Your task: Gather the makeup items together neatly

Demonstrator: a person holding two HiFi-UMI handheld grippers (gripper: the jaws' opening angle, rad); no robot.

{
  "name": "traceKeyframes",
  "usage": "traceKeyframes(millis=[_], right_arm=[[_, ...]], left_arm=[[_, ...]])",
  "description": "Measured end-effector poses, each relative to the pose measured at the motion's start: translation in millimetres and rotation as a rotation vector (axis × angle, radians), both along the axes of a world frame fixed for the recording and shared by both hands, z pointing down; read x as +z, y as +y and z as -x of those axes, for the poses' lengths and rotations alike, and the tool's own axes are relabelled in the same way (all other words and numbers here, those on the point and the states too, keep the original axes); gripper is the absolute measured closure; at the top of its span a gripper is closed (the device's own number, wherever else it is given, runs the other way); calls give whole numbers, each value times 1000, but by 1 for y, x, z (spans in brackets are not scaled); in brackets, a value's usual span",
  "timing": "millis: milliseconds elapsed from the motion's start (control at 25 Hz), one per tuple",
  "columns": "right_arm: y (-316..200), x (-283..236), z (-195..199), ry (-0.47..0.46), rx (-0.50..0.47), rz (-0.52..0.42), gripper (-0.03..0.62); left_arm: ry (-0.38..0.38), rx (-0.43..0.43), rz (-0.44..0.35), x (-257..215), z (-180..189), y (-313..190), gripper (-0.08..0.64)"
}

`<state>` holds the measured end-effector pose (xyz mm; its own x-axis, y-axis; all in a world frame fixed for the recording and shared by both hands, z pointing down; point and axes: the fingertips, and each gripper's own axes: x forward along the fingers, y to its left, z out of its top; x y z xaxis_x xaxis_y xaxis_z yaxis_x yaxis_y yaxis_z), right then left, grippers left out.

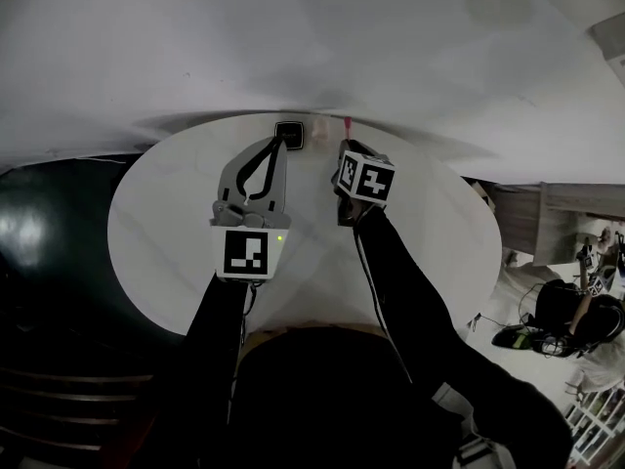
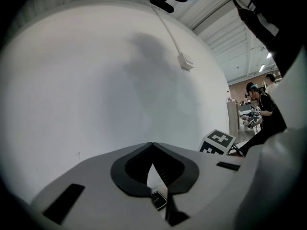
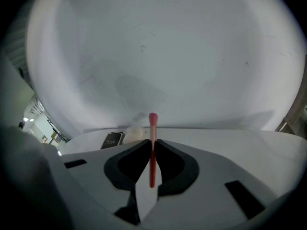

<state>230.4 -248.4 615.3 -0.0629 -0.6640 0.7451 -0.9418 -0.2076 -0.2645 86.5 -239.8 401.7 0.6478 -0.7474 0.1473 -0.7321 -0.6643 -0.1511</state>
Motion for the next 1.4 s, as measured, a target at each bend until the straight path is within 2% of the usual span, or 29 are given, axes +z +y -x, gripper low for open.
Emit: traceKeyframes(millis=[240, 400, 520, 800, 1160, 1400], right_arm=[[-12, 16, -5, -39, 46, 30, 527], [-12, 18, -5, -32, 53, 37, 526], [-10, 20, -4, -24, 51, 44, 474], [-8, 19, -7, -28, 48, 37, 474], [-2, -4, -6, 5, 6, -15, 476], [-1, -28, 1, 39, -88, -123, 476]], left_arm=[[-1, -7, 26, 12, 3, -10, 543], [0, -12, 37, 17, 6, -14, 543], [3, -8, 37, 17, 6, -16, 543], [8, -6, 33, 15, 4, -17, 543], [-4, -15, 7, -3, 7, -9, 543], [2, -41, -6, -18, 9, 3, 543]])
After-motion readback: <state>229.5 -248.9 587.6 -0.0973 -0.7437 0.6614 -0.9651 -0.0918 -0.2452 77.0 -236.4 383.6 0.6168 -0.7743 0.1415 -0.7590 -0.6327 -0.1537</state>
